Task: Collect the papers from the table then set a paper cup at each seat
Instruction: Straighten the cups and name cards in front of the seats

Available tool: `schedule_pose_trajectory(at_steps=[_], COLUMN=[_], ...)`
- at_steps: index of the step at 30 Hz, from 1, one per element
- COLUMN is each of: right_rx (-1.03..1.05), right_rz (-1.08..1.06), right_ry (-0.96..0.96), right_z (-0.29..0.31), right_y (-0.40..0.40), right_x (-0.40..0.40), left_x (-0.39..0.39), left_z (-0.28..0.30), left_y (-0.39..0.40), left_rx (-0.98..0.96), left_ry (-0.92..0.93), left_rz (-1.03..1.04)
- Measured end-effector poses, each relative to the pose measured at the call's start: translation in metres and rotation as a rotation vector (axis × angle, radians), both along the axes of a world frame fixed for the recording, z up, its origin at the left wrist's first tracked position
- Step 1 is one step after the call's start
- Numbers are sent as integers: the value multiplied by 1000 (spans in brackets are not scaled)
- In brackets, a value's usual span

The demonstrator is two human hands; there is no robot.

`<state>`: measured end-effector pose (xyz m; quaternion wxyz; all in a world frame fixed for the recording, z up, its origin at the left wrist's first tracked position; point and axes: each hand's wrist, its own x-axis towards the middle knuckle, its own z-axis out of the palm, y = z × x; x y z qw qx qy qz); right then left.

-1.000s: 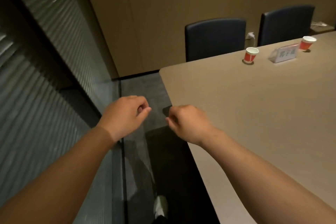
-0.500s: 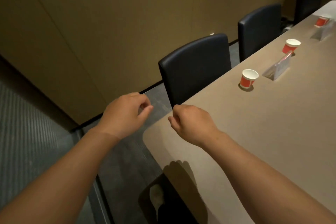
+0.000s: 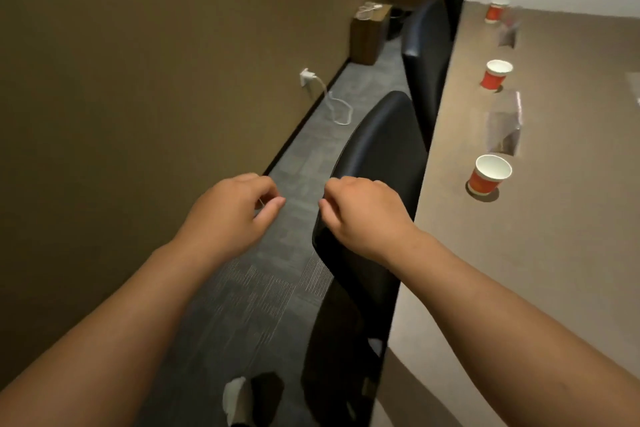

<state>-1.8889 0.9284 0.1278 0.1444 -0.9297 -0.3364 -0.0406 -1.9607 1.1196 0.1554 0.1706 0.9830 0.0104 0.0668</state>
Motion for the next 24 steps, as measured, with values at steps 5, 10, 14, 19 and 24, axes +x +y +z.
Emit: schedule_pose_trajectory(at_steps=[5, 10, 14, 19, 24], right_rx=[41, -2, -11, -8, 26], right_rz=[-309, -542, -708, -856, -1005], right_ry=[13, 36, 14, 73, 163], right_z=[-10, -6, -14, -31, -30], right_y=[42, 63, 67, 59, 25], right_x=[28, 57, 105, 183, 252], left_x=[80, 157, 234, 332, 428], left_z=[-5, 4, 3, -7, -5], left_y=[61, 78, 72, 42, -2], left_rx=[15, 13, 19, 82, 149], left_ry=[-10, 17, -36, -39, 1], left_rz=[-261, -504, -670, -883, -1070])
